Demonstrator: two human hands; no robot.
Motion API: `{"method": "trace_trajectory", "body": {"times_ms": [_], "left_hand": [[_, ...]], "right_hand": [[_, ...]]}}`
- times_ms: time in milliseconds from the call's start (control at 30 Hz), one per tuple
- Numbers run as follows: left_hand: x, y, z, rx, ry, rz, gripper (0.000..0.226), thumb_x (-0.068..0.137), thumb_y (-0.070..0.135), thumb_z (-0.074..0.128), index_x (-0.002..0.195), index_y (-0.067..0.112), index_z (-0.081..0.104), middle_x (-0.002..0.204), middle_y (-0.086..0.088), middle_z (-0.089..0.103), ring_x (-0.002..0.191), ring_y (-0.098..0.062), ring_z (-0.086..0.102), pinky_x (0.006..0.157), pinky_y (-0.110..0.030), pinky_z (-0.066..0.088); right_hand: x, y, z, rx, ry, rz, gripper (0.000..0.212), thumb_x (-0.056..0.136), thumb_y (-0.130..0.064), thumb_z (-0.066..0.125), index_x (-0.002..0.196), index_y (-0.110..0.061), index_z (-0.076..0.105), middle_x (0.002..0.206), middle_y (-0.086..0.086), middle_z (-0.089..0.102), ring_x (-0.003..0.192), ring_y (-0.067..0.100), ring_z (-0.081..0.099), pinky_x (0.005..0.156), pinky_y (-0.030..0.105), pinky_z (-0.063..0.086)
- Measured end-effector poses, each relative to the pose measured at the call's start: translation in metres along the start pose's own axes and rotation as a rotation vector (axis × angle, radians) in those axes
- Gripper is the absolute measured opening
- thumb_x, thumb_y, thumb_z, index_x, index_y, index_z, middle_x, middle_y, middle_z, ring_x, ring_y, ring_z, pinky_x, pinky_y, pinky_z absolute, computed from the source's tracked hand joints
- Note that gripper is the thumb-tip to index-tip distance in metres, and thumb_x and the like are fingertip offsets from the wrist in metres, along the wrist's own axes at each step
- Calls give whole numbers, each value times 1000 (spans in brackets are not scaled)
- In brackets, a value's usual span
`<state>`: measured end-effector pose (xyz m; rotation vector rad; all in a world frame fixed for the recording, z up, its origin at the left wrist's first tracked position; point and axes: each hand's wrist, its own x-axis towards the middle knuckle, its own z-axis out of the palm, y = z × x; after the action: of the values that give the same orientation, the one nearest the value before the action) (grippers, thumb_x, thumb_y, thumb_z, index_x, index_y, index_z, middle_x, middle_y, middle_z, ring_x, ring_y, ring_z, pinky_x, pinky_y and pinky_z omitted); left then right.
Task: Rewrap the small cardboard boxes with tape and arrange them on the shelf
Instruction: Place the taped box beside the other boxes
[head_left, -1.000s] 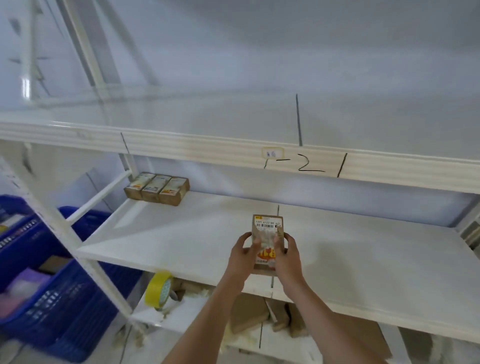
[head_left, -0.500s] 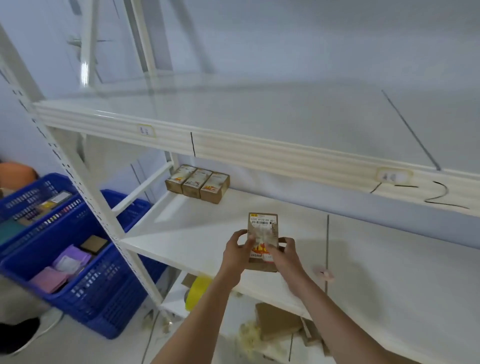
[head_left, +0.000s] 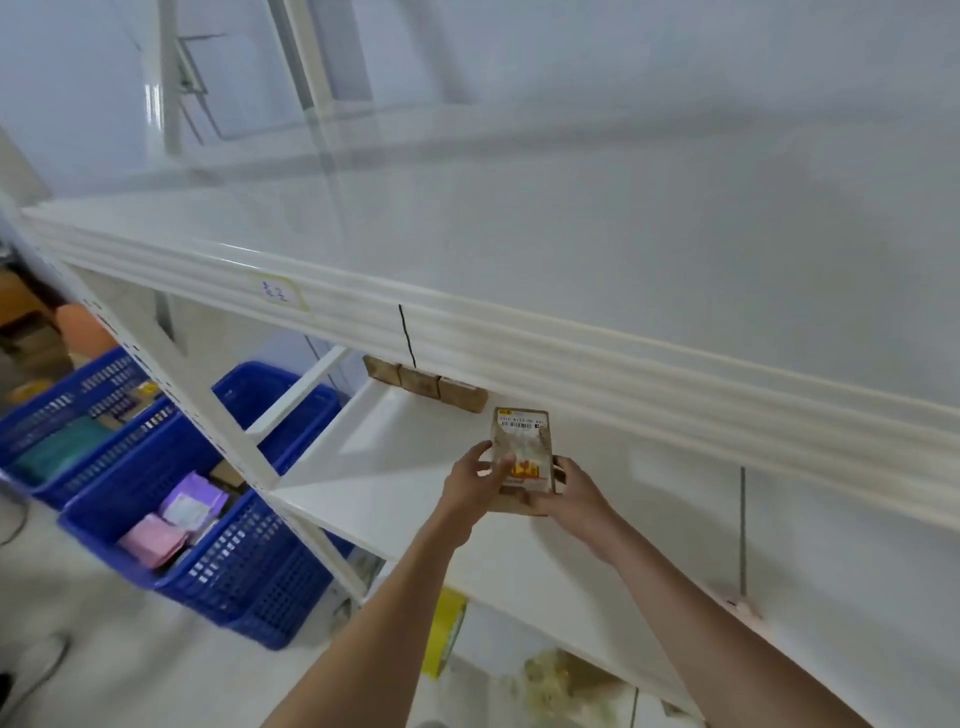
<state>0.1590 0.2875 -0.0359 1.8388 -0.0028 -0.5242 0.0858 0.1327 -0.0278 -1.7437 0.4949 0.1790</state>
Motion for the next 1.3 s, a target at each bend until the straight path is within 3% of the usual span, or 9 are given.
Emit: {"method": "trace_trajectory", "body": {"times_ms": [200,300,400,500,700,900,1067,1167,1300], "left_hand": [[29,3,-25,121,-116,74,65,84,49,74,142,32,51,130,1,61,115,-18,63,85,-34,57],[45,8,-36,299,-149,172,60,90,33,73,145,25,50,130,1,58,113,-23,62,84,-32,56],[53,12,-50,451,-191,339,50,95,15,63,143,20,51,130,-8,60,111,-24,62,85,-26,51],[64,13,-63,648,-235,528,43,99,9,51,141,15,55,131,-15,56,118,-32,56,94,-26,41],[90,-7,-72,961,-329,592,57,96,7,46,151,21,41,149,-11,41,132,-35,37,107,-46,40],[106,-27,-72,1158,-213,694,68,97,12,50,158,30,24,161,-2,24,148,-34,16,118,-58,19],[122,-24,-66,1188,-190,716,69,98,14,48,160,28,18,167,2,15,154,-30,4,121,-62,2],[134,-15,-60,1221,-152,724,65,99,16,47,158,26,21,167,4,16,154,-27,4,120,-63,-1],[152,-4,-58,1292,-129,699,67,100,16,46,160,26,16,168,4,13,155,-27,0,119,-63,-1]], "right_hand": [[30,-6,20,-32,119,26,60,77,-26,84,129,-24,55,119,-4,69,103,9,67,82,24,53],[34,-17,36,-42,237,41,52,79,-25,84,122,-26,55,114,-8,68,97,5,64,73,17,49],[41,-25,60,-71,322,77,41,83,-22,79,115,-28,53,110,-7,67,99,12,63,77,22,49],[52,-30,79,-88,419,105,52,80,-32,80,125,-23,54,113,-4,69,105,19,65,83,29,51],[73,-38,94,-273,416,222,77,93,-28,64,149,-14,13,126,11,62,101,29,63,81,33,50],[90,-27,99,-563,580,130,69,89,-37,70,145,-22,34,128,7,57,114,31,62,86,39,53],[102,-28,105,-954,603,-3,28,100,-26,51,124,-18,61,119,6,59,109,27,62,83,34,50],[115,-30,103,-1002,560,2,27,99,-18,47,121,-16,62,115,6,60,105,28,62,82,35,50],[130,-32,98,-951,476,-3,40,94,-14,50,133,-17,53,131,6,51,109,30,60,82,39,53]]}}
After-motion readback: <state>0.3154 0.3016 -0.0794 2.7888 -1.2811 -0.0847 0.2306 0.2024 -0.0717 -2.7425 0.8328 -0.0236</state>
